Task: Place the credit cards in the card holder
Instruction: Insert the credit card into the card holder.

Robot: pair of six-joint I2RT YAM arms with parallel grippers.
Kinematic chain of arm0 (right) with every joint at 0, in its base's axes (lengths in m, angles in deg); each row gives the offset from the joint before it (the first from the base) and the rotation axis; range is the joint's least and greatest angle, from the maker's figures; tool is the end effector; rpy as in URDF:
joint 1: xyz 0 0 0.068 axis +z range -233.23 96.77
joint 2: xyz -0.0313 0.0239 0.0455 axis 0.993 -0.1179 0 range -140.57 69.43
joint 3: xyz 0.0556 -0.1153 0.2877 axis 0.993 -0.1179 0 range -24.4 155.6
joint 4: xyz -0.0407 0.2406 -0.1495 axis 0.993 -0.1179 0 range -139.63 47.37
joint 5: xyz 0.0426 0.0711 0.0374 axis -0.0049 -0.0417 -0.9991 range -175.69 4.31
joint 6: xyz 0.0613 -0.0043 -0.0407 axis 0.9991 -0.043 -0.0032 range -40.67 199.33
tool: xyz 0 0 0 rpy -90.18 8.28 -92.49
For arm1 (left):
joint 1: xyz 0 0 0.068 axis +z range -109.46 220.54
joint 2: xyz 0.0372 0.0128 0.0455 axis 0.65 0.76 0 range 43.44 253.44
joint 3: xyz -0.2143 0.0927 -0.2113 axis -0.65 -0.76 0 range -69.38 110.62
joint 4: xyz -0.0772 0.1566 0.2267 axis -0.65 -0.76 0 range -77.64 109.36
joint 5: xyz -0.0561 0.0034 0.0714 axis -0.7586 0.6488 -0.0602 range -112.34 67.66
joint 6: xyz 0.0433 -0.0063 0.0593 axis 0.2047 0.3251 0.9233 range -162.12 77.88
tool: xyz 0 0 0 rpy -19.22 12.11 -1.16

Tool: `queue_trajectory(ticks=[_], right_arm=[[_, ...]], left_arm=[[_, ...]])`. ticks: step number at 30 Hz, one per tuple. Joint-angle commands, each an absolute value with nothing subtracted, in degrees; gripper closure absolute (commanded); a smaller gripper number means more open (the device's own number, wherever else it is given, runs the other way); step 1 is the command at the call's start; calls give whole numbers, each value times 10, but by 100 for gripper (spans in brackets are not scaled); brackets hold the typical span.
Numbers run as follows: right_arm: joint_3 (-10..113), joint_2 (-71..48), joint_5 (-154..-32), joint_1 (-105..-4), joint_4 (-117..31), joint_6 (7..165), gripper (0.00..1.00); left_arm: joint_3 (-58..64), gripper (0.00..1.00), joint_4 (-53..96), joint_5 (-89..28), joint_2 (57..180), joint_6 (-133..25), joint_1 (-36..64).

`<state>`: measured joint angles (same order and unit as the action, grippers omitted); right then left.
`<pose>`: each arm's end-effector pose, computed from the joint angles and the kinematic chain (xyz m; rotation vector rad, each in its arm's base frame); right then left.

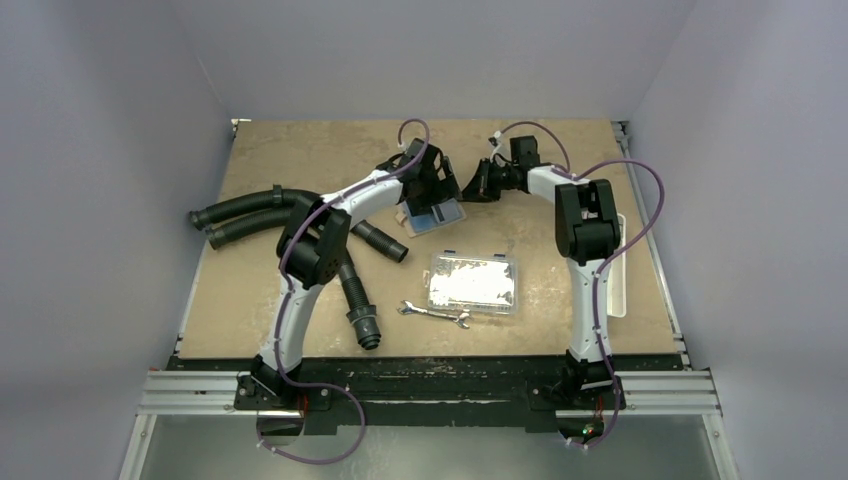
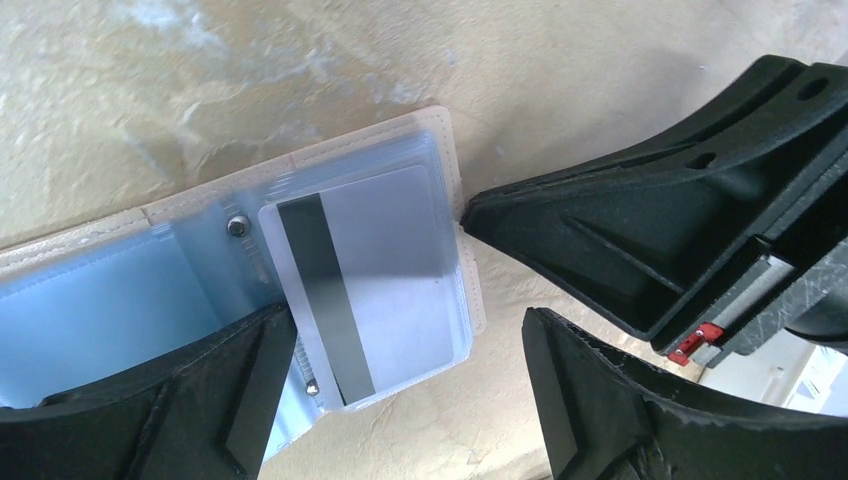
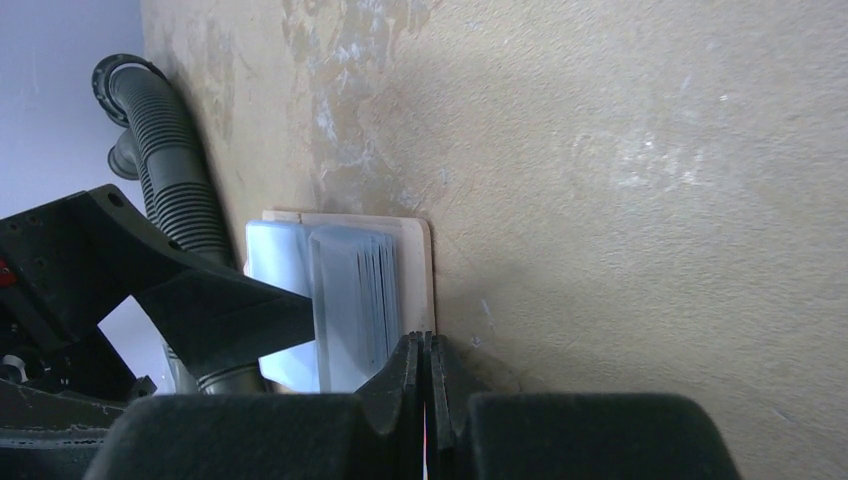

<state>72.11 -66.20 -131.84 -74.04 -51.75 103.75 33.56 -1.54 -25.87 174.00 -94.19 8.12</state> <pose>0.5513 0.1341 0.1168 -0.0681 2.4233 1.2395 0.4854 -0.3128 0.1729 -0.4067 2.5225 -0.7086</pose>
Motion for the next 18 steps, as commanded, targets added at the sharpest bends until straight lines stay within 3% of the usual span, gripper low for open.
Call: queue_trajectory(ticks=[1,11,18], right_arm=[[725,-663,-1338,-728,-519,1036,100],[728,-668,-1330,-728,-524,1036,100],[731,-674,-1316,-728,-529,1035,100]], left_arm=[[371,9,-134,-208,1715,-965,73],[378,10,-143,-244,1727,-941,62],[294,13,55,-393,1689,-999,67]])
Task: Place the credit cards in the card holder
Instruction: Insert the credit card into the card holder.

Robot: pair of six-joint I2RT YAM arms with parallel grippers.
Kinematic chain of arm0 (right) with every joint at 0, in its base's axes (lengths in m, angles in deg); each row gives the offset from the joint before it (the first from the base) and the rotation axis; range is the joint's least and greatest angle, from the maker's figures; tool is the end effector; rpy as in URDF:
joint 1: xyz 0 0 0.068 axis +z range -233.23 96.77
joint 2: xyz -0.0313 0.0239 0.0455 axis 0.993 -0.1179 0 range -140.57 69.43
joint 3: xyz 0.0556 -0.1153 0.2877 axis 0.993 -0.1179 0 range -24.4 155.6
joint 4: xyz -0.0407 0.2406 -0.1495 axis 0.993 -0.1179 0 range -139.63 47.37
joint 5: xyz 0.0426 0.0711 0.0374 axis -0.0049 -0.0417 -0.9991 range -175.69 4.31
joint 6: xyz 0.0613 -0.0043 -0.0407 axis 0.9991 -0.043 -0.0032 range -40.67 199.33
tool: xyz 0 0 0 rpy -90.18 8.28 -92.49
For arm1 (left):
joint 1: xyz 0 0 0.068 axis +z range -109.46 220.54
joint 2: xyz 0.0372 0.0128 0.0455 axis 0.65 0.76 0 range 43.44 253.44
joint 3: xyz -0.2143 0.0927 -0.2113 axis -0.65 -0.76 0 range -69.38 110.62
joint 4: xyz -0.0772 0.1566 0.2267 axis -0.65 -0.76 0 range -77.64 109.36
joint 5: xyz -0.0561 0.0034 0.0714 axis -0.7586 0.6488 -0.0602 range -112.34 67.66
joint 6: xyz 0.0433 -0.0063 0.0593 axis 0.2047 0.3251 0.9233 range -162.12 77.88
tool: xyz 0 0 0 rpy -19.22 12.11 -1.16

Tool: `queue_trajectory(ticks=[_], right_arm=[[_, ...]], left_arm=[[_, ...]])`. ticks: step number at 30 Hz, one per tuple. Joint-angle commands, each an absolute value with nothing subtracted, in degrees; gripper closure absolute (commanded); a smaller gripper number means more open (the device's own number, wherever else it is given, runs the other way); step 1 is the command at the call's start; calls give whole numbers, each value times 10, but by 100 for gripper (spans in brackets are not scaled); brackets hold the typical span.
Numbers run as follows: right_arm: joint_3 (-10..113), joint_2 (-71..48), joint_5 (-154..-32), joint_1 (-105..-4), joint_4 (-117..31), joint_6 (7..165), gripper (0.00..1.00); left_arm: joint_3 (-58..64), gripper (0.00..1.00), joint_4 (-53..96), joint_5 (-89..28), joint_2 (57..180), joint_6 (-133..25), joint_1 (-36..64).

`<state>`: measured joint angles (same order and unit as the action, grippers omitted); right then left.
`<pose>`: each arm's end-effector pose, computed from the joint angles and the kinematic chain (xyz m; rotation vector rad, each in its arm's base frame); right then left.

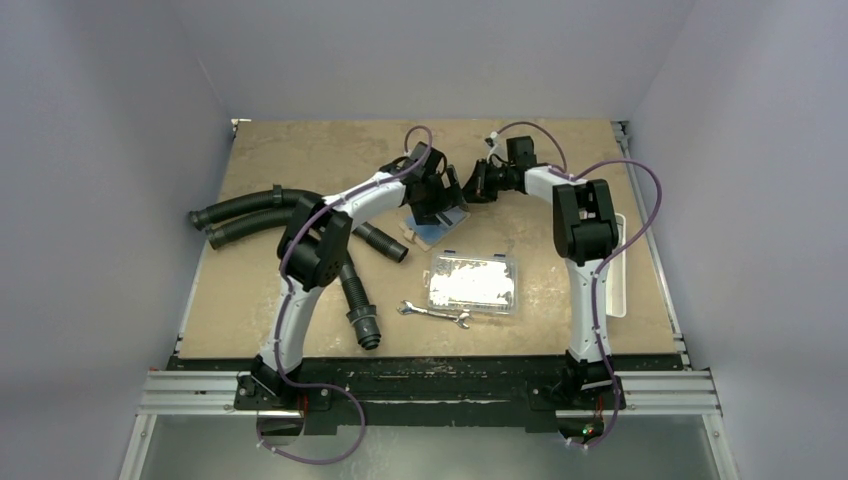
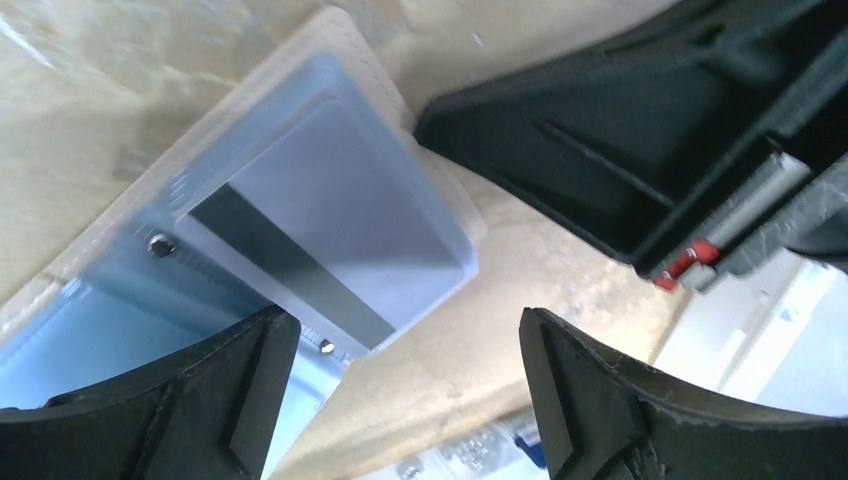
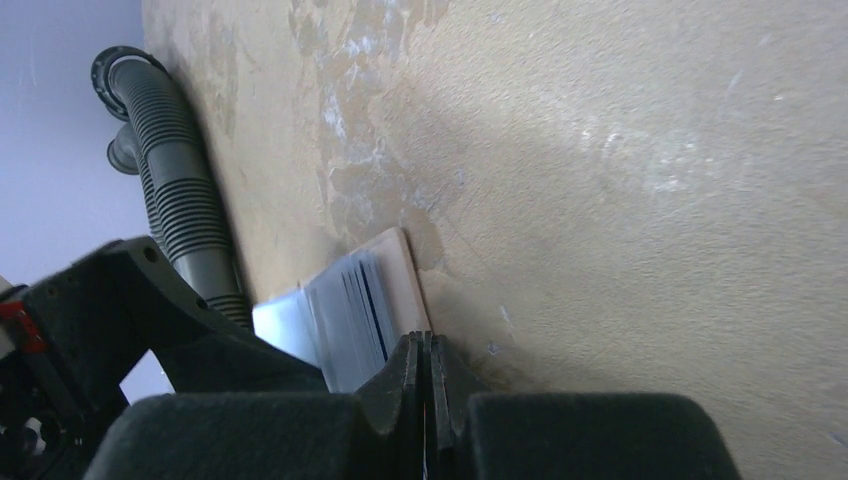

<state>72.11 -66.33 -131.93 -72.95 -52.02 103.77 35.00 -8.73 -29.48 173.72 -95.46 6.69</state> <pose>0.5482 0.1446 0.1152 -0.0880 2.4345 1.2507 0.4675 -0.3228 0.1741 -0.3999 2.6491 -0.7212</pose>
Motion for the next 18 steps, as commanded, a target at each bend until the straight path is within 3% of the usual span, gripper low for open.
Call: queue_trajectory(ticks=[1,13,18], right_arm=[[731,-673,-1316,-727,-530,1033,100],[709,-649,-1328,-719,-524,1029,100],[688,-625,-1325,-726,-504,1045,100]], left_arm=[[274,13,96,-396,1679,-1017,72],[338,10,97,-344,1727,-1004,100],[427,7,13,-429,1776,-928,114]])
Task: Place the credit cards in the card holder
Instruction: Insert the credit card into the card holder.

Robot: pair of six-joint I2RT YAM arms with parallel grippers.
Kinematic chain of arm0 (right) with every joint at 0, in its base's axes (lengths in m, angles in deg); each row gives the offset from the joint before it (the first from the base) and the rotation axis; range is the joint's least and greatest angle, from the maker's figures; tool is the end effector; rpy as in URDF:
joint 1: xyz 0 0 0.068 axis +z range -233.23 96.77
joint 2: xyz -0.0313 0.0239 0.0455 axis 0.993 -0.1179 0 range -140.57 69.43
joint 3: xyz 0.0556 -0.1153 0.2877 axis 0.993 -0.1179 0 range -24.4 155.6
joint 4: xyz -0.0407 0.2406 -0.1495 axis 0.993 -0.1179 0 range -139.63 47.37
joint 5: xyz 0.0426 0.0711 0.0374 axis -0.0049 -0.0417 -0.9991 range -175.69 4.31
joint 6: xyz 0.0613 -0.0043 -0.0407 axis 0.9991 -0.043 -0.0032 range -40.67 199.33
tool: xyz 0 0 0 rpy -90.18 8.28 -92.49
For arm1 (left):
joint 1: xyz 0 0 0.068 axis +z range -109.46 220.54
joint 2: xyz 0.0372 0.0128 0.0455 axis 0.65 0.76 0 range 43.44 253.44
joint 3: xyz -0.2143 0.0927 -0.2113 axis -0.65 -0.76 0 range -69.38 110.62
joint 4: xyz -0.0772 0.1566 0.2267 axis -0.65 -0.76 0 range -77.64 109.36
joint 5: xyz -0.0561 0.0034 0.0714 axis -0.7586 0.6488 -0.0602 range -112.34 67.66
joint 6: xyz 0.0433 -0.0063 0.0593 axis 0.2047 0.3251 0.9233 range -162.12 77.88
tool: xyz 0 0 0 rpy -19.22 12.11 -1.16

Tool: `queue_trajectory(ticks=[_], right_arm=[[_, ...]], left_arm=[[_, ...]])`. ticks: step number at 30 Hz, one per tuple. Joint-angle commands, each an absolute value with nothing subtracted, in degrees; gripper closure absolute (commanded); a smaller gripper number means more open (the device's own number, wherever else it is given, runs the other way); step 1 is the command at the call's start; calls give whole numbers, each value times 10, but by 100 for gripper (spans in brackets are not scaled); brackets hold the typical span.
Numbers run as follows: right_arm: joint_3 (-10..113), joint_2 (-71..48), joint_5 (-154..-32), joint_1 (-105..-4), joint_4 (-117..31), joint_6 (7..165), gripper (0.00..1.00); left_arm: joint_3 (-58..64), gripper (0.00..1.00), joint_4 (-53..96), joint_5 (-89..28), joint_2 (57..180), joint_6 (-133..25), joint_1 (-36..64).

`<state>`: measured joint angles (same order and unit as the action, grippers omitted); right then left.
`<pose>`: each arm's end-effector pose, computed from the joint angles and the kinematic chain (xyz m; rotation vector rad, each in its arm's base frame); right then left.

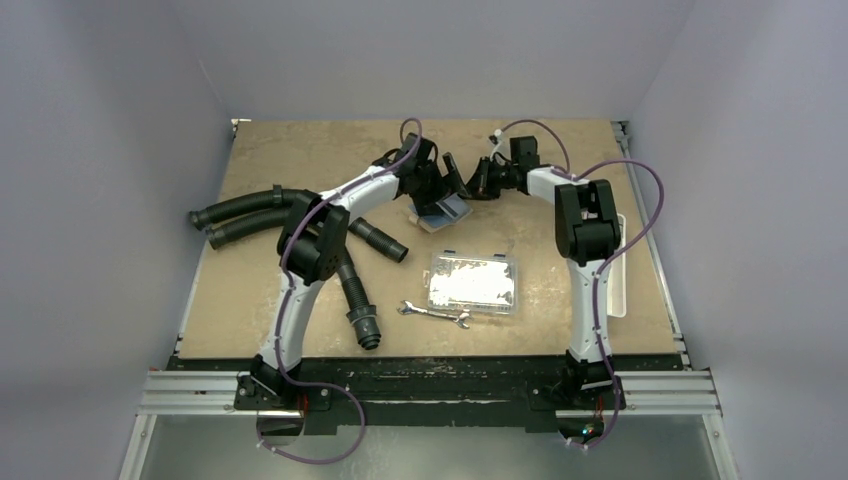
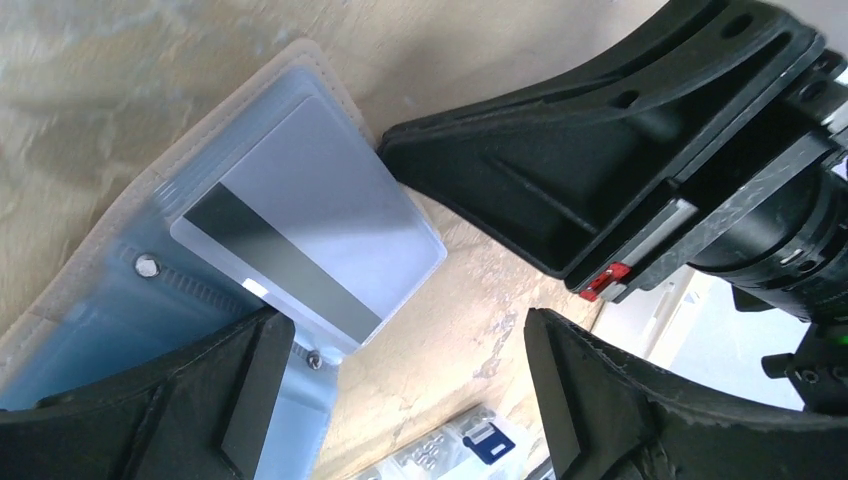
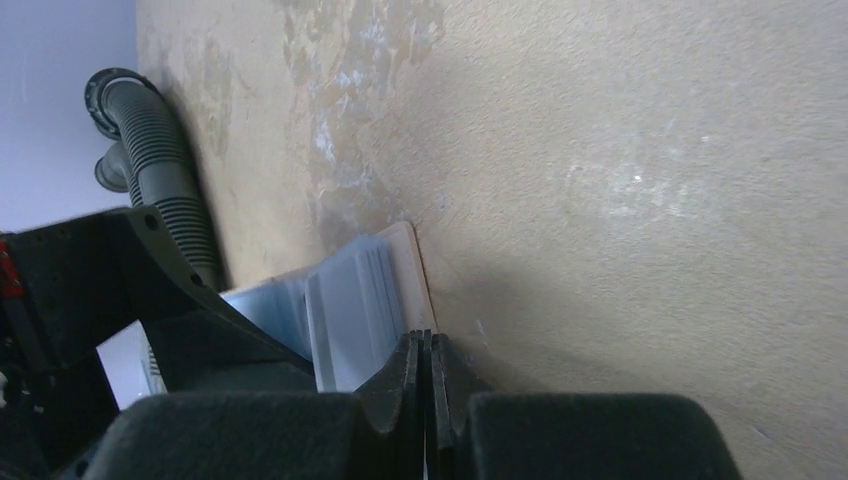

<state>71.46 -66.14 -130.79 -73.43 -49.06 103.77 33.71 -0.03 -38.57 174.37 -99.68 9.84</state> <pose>0.5521 0.1396 0.1168 -0.0905 2.3947 1.2179 0.4894 -0.3106 0.1743 -0.4668 2.5851 -0.9834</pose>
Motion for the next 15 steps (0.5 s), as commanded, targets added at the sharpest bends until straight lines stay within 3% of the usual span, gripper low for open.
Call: queue_trajectory(ticks=[1,7,12,15], right_arm=[[681,-619,-1321,-728,-498,1049,100],[636,-578,-1298,-742,-462,1069,100],[640,-549,-1276,-750,-485,1059,100],[650,-529,-1251,-752,-515,1036,90]], left_arm=[[433,7,4,-435,1777,-911,114],[445,6,-50,-484,1782,-845,118],[435,3,-111,-456,1755,-788,122],[454,1,-145,-451,1743,-767,128]])
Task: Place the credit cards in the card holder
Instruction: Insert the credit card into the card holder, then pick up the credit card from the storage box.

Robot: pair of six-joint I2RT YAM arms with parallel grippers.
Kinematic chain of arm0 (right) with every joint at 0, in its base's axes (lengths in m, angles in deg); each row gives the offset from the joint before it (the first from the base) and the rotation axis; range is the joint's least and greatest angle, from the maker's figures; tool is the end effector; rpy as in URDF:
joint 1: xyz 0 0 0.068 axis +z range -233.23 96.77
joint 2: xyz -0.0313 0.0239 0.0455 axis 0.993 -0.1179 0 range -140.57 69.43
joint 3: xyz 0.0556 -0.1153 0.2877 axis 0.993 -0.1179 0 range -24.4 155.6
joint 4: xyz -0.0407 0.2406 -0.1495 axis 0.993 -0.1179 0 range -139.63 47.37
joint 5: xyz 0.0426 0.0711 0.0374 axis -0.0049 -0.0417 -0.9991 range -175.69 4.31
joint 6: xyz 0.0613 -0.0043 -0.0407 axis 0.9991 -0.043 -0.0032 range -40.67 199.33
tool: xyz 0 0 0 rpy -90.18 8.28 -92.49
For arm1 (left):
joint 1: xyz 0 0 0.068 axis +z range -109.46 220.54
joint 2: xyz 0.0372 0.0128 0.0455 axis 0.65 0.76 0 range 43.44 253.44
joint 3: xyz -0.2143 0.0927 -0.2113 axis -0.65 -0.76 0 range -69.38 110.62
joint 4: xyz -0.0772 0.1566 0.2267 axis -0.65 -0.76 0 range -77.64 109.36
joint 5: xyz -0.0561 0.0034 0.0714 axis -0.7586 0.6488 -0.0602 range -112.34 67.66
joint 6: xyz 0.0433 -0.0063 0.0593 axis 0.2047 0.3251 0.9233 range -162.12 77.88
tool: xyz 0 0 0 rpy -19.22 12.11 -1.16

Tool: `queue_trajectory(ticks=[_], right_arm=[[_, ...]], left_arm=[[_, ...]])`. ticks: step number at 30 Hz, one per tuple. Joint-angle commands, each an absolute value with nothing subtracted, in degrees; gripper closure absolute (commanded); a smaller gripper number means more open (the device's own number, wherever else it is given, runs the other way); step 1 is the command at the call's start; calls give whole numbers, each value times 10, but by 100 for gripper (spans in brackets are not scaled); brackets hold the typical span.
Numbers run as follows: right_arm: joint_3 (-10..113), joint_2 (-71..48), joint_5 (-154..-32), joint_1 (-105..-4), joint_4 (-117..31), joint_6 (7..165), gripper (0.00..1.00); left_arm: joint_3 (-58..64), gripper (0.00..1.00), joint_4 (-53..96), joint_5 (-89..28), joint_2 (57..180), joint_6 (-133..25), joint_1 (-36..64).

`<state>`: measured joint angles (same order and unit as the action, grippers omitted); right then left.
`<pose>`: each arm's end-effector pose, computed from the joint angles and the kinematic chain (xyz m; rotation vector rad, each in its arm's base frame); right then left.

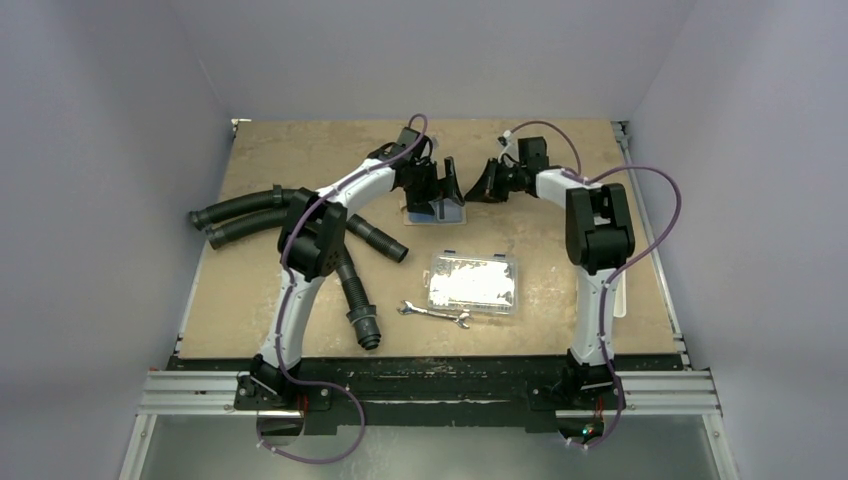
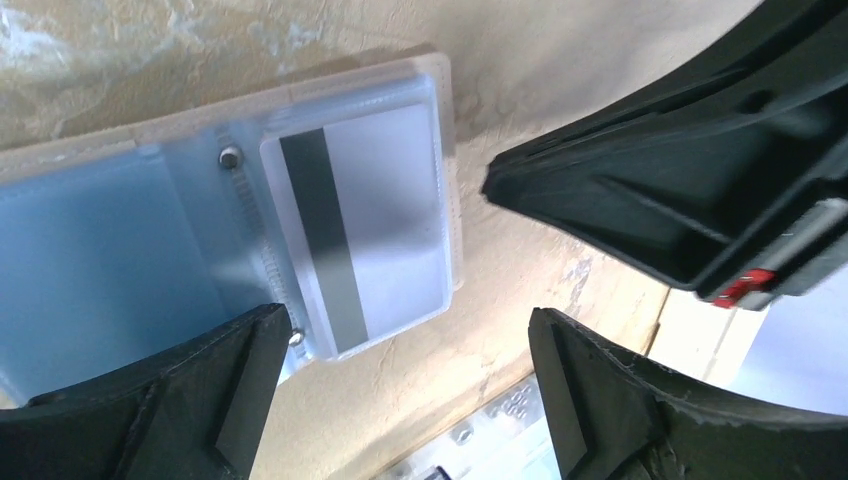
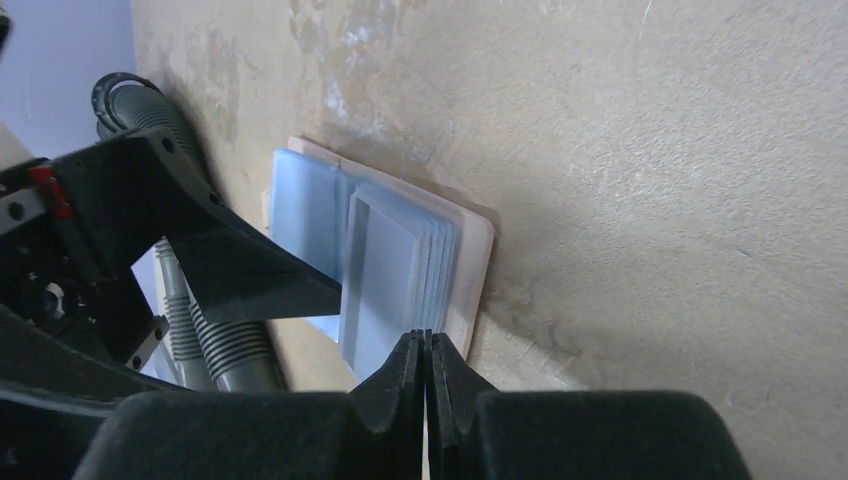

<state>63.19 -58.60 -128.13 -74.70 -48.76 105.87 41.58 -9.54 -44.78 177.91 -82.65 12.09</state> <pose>0.5247 0.1207 0.1385 0.0093 2.4143 1.1694 0.5054 -0.3006 0.1759 -0.1014 2.6629 -0.9470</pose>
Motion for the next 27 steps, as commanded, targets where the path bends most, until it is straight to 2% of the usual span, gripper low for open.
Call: queue_trajectory(ticks=[1,4,6,12,18,27], right_arm=[[655,-522,-1244,-752,-524,1032,87],[683,-499,-1204,-755,-586,992,79],[691,-471,-1173,-756,-615,975,70],[681,-337,-1059,-756,-680,913,58],[582,-169,-893,-756,-634,890,45],[408,25,-777,-787,-632,588,39]], left_arm=[[466,1,-157,-451,1740,-761,129],[475,0,-180,-442,1717,-744,130],[466,0,-190,-438,1689,-734,129],[353,0,-163,-434,1546,-711,127],[236,0,-91,-411,1423,-717,113],[38,0,44,-410,1273,-752,79]])
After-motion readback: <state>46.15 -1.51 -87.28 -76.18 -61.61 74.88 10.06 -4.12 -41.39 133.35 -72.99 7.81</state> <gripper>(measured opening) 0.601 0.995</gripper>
